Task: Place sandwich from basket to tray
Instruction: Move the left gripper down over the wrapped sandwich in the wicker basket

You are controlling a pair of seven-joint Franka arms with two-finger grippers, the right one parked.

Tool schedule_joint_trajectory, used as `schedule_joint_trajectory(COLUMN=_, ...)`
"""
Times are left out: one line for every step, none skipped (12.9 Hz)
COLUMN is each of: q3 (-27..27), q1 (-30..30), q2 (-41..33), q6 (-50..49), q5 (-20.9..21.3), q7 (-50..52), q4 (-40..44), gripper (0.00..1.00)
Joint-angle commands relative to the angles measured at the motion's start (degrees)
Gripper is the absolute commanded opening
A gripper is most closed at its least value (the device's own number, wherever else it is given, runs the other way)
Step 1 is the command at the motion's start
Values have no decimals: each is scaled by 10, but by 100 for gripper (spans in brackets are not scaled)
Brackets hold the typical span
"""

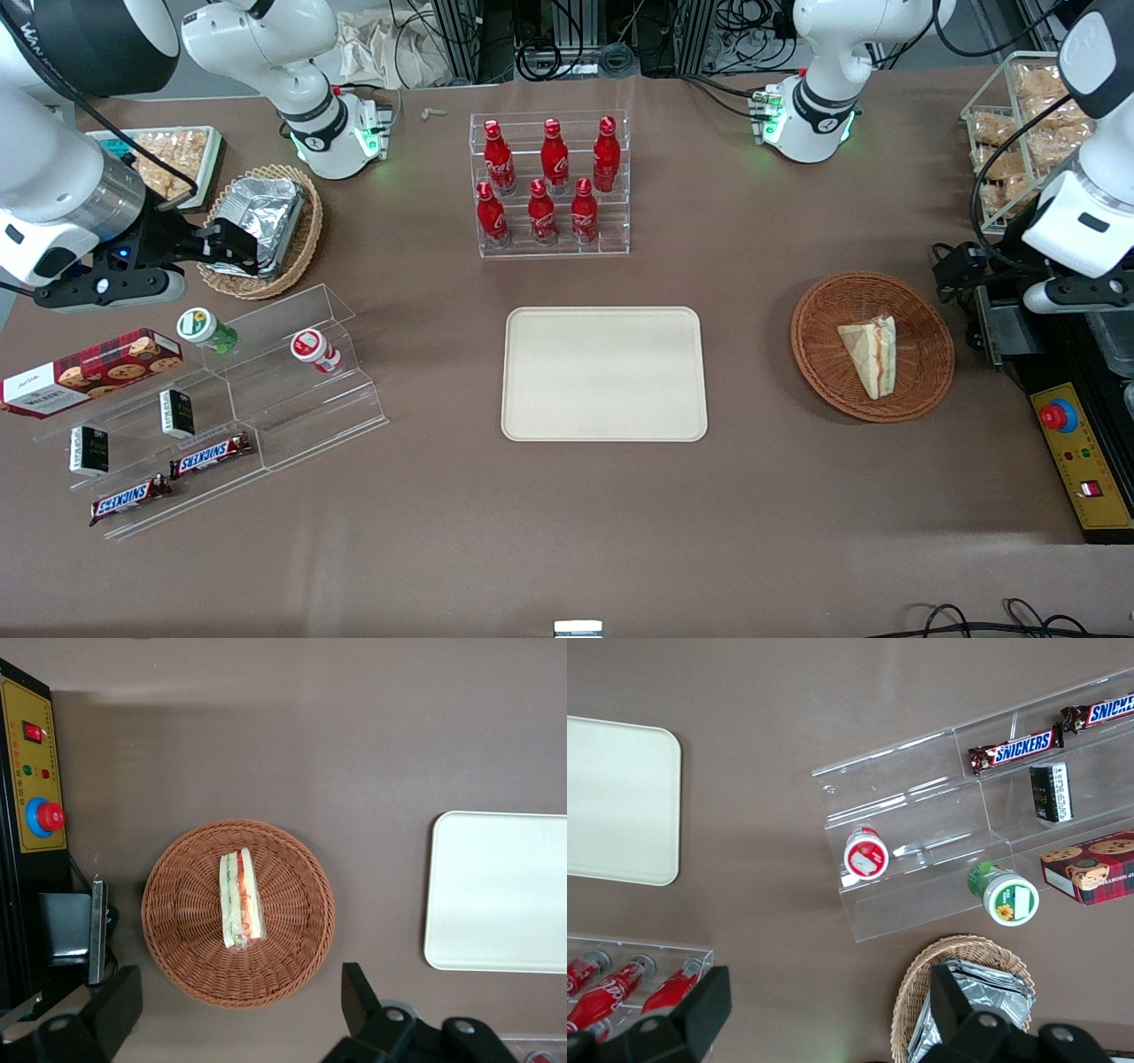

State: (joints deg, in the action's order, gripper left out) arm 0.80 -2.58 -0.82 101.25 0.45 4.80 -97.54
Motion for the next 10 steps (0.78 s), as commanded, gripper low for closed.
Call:
schedule_joint_trajectory(q3=-1, q1=11, q2=23, q6=-32, q5=-20, q7=4, q4=35, gripper=100)
schedule_joint_trajectory(q3=-2, q1=12, q2=23, q6=-33, q5=-22, q7=4, q4=35, gripper=100)
schedule_joint_trajectory(q3=-2, q1=12, q2=24, q6=-33, q5=-21, q7=4, q4=34, gripper=100)
schedule_joint_trajectory(q3=-1, q1=10, q2=38, q6=-36, q5=-21, q7=17, q4=32, gripper=100)
schedule_joint_trajectory(q3=-1, q1=11, q2=36, q6=-37, q5=-22, q7=21, q4=12, gripper=100)
schedule_joint_trajectory(q3=-1, q1=10, q2=34, q6=-28, q5=-23, q7=23, q4=-6, gripper=100)
schedule_joint_trajectory(q3=-1, q1=10, q2=29, q6=-15, q5=-21, q7=25, q4=-28, gripper=100)
schedule_joint_trajectory(q3=-1, q1=10, q2=19, q6=11, q5=-20, q7=35, q4=-60, gripper=100)
schedule_joint_trajectory(q3=-2, q1=11, q2=10, q6=38, q5=-18, q7=61, q4=-96, gripper=100)
schedule_joint_trajectory(q3=-2, q1=11, q2=0, q6=74, q5=-13, q7=67, q4=-132, gripper=100)
